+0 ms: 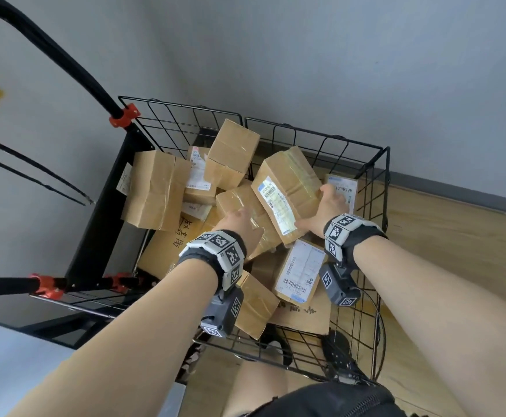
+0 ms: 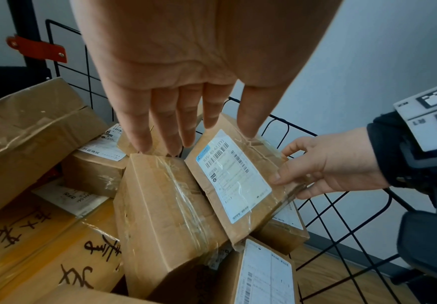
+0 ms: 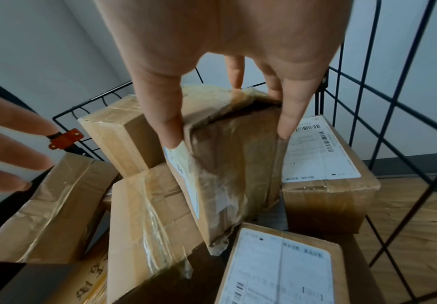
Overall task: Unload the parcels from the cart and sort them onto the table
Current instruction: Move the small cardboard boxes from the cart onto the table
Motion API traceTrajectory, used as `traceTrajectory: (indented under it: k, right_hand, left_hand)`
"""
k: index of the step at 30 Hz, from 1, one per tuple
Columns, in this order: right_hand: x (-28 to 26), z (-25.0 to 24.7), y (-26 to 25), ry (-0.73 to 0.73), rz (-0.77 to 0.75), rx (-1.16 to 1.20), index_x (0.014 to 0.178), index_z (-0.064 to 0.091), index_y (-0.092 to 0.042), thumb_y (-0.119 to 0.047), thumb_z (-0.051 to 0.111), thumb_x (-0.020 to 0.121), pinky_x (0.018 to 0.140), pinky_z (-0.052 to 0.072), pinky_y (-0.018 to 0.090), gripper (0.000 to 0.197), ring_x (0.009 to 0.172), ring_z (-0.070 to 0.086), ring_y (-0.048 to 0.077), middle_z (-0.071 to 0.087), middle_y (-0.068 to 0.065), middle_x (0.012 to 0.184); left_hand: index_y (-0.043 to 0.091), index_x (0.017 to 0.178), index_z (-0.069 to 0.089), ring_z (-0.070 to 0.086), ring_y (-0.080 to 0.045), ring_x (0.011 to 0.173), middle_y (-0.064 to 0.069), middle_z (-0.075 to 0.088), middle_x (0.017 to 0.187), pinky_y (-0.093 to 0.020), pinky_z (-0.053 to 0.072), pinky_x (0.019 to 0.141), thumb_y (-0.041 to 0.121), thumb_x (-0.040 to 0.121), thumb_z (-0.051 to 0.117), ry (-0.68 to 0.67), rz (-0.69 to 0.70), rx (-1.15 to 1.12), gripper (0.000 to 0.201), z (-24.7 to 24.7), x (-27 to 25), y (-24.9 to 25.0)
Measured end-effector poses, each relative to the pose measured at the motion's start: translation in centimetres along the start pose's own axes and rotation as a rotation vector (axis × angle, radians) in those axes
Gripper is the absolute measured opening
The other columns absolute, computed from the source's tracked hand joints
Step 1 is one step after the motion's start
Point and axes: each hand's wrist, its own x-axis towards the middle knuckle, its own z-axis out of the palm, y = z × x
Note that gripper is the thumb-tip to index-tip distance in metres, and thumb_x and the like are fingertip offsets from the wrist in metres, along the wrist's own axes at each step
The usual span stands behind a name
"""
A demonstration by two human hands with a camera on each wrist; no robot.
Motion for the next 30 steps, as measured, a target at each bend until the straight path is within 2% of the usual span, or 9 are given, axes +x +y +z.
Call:
traceTrajectory:
  k: [5,8,11,14,18,22,25,28,30]
  right_hand:
    - [-1.1,-1.4,1.3,-0.087,-0.021,0.166,0.131,0.025,-0.018,-0.04,0.076,0.069,0.079,0.048,0.035,0.084,0.101,0.053,0.025,0.046,0.009,0.122]
    - [-2.5,-3.1,2.2,-0.169,-0.039,0.3,0.137,0.021,-0.021,-0.046,0.075,0.068,0.086,0.046,0.037,0.091,0.104,0.053,0.024,0.047,0.005,0.122]
    - [-4.2,-5.4,2.6,-0.287,-0.079,0.457,0.141,0.019,-0.026,-0.041,0.074,0.066,0.094,0.048,0.043,0.094,0.107,0.053,0.024,0.047,0.004,0.127]
    - [-6.3,-7.8,2.4,-0.351,-0.224,0.482,0.139,0.03,-0.023,-0.039,0.07,0.072,0.096,0.045,0.039,0.08,0.108,0.053,0.02,0.05,-0.001,0.126]
    - [-9.5,-8.9,1.2,-0.498,-0.38,0.558,0.133,0.043,-0.022,-0.027,0.066,0.08,0.091,0.053,0.041,0.058,0.104,0.061,0.019,0.059,0.001,0.122]
    - [-13.4,-7.7,-1.1,-0.583,-0.49,0.513,0.137,0.042,-0.026,-0.042,0.067,0.066,0.091,0.053,0.043,0.077,0.111,0.059,0.023,0.057,0.0,0.129]
    - [-16.4,-5.9,-3.1,-0.636,-0.587,0.478,0.111,0.059,-0.031,-0.039,0.068,0.071,0.089,0.055,0.044,0.042,0.106,0.061,0.022,0.063,0.002,0.12]
    - [-19.8,-3.5,-4.7,-0.727,-0.623,0.476,0.129,0.05,-0.022,-0.026,0.062,0.087,0.092,0.052,0.043,0.044,0.105,0.06,0.02,0.06,0.004,0.122]
    - [-22.1,-1.7,-5.5,-0.778,-0.653,0.436,0.132,0.044,-0.028,-0.029,0.063,0.087,0.095,0.051,0.043,0.05,0.105,0.059,0.019,0.06,0.002,0.121]
  left_hand:
    - [0.013,0.14,0.035,0.056,-0.022,0.114,-0.009,0.051,0.133,-0.024,0.041,0.076,0.031,0.097,0.048,0.045,-0.044,-0.044,0.049,0.7,-1.1,2.0]
    - [0.012,0.138,0.038,0.057,-0.02,0.099,-0.009,0.055,0.127,-0.024,0.042,0.072,0.032,0.095,0.049,0.096,-0.094,-0.099,0.048,1.7,-2.5,3.1]
    - [0.008,0.133,0.044,0.054,-0.02,0.088,-0.011,0.059,0.118,-0.025,0.041,0.068,0.033,0.095,0.049,0.137,-0.189,-0.229,0.047,2.8,-4.3,4.2]
    - [0.005,0.122,0.052,0.053,-0.018,0.076,-0.008,0.061,0.101,-0.022,0.04,0.055,0.041,0.095,0.046,0.234,-0.272,-0.341,0.045,3.6,-6.6,5.4]
    - [0.006,0.124,0.045,0.057,-0.021,0.082,-0.007,0.059,0.106,-0.028,0.046,0.068,0.051,0.091,0.048,0.371,-0.422,-0.477,0.057,4.6,-10.6,5.7]
    - [0.01,0.123,0.045,0.06,-0.019,0.08,-0.004,0.059,0.103,-0.026,0.047,0.061,0.05,0.088,0.054,0.516,-0.519,-0.617,0.054,4.7,-15.7,3.9]
    - [0.009,0.123,0.046,0.055,-0.015,0.078,-0.003,0.06,0.108,-0.021,0.038,0.049,0.048,0.088,0.056,0.603,-0.573,-0.637,0.053,5.3,-19.9,1.7]
    - [0.009,0.122,0.046,0.054,-0.015,0.078,0.0,0.057,0.102,-0.023,0.043,0.059,0.046,0.089,0.056,0.683,-0.641,-0.672,0.051,6.6,-23.6,-0.8]
    - [0.01,0.122,0.046,0.057,-0.017,0.083,0.001,0.058,0.106,-0.029,0.049,0.072,0.046,0.088,0.057,0.715,-0.693,-0.716,0.051,7.8,-25.6,-2.8]
